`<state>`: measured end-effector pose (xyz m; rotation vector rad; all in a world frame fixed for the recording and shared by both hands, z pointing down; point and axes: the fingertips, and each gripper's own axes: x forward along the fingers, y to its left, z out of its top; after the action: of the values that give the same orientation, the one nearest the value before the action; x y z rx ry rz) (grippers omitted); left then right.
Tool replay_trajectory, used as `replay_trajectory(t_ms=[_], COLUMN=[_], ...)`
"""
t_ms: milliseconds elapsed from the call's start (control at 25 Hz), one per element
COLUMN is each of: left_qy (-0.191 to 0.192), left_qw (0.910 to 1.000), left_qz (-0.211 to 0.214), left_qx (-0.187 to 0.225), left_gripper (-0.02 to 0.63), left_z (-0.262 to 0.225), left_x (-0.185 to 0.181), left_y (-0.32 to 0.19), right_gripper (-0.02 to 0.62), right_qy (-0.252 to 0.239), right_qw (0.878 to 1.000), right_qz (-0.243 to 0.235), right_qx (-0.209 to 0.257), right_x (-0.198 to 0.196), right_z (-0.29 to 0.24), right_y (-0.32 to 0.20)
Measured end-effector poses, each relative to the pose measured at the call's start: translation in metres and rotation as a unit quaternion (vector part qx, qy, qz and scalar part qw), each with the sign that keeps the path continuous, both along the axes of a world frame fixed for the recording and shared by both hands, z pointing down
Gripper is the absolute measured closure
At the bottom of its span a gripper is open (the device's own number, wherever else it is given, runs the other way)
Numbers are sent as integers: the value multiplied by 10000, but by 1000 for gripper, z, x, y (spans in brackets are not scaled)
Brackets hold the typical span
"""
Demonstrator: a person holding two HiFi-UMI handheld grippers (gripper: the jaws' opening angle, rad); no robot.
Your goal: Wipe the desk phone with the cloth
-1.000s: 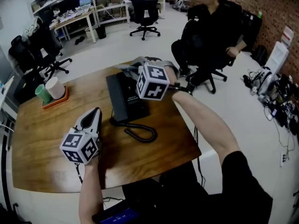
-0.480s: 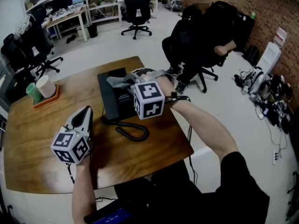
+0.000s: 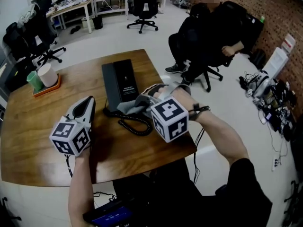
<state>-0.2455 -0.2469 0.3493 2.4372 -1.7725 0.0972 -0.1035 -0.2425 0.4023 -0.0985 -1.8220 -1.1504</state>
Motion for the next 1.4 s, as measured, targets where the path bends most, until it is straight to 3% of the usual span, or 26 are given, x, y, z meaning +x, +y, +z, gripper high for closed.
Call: replay_trajectory(t_ms=[120,240,360,440,560,800,1000,1160,1400], left_qy=[-7,-1,7,11,14,-44,-27,37,49], left_qw=[10000,10000,10000,10000,10000,10000,9999,9999,10000], left_qz=[-1,-11,-20,-15,-3,11,-4,25,-23], left_qx=[-5,-5,-11,-12,3,80,134,99,-60], left_gripper=[615,615,615,615,615,615,615,615,615], left_z=[0,-1,0,1,0,-4,-4,-3,2], left_x=[0,-1,-1,0,2,-1,0,0,0], left_y=[0,-1,0,1,1,-2,-6,-11,-4], right_gripper=[569,570,569,569,570,571,571,571,569], right_qy=[-997,-2119,-2625,-2591,-2275,-1609,-1356,-1307,-1422], right_qw=[9934,9662,9439,9409,9486,9727,9834,9854,9855], right_qz=[554,1447,1974,2145,2142,1542,1155,1033,895], right_qx=[-102,227,332,393,508,655,353,354,-229], right_x=[-15,-32,-46,-53,-56,-40,-19,-10,-1], right_z=[-39,-85,-102,-96,-81,-55,-24,-16,-11], right_y=[-41,-109,-157,-176,-182,-127,-71,-45,-15])
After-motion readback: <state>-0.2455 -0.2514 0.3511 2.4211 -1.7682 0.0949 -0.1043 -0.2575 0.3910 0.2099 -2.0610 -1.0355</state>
